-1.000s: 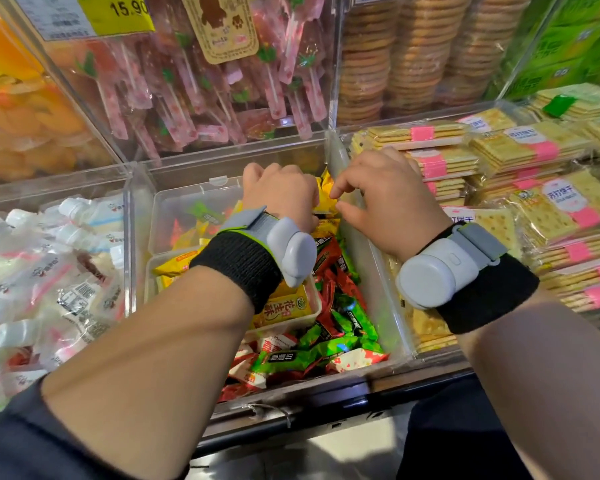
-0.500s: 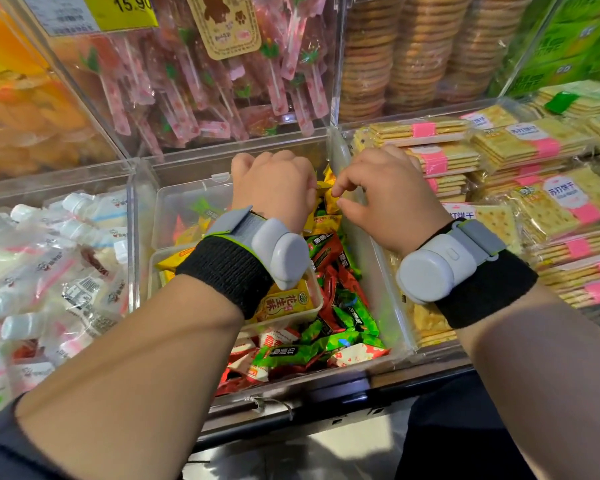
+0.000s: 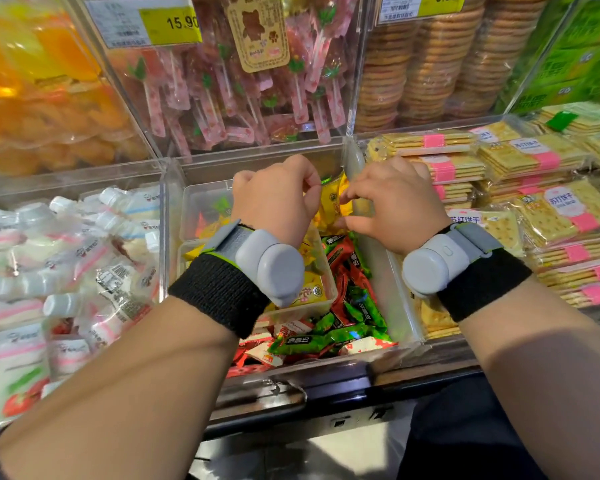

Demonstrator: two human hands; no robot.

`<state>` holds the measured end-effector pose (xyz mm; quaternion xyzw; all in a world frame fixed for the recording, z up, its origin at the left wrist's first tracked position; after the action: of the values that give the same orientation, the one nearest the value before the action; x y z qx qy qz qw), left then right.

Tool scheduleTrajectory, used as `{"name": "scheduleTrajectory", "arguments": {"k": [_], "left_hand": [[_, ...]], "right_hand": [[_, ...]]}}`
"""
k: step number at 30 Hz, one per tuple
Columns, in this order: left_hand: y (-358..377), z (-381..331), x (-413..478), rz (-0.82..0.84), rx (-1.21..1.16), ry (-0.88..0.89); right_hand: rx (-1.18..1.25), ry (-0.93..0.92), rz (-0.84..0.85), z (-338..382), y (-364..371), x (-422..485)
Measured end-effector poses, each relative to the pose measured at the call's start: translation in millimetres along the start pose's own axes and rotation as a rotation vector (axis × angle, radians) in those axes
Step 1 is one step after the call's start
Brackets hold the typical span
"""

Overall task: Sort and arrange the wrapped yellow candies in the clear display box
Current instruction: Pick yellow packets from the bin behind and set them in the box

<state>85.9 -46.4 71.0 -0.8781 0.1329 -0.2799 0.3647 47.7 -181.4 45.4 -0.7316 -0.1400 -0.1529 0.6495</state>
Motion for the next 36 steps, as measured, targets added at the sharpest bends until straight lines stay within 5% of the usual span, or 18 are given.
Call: {"name": "scheduleTrajectory", "arguments": {"k": [16, 36], "left_hand": [[-30.1, 17.5, -41.6, -0.038, -0.138, -0.132], [-22.5, 58.6, -68.1, 0.136, 0.179, -0.19]], "right_hand": [[-0.018, -0.105, 0.048, 21.4, -17.9, -0.7], [-0.019, -0.233, 0.267, 64.4, 9.2, -15.1]]}}
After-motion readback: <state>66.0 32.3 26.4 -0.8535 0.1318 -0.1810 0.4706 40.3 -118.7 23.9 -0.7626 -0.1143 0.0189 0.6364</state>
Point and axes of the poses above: each hand's wrist, its own x-axis towards the middle knuckle, its own y-axis out of the palm, z = x × y, the point moved 6 cm from there along x, towards the middle knuckle, and after that the axes turned 14 degrees about -x, right-handed, at the moved point
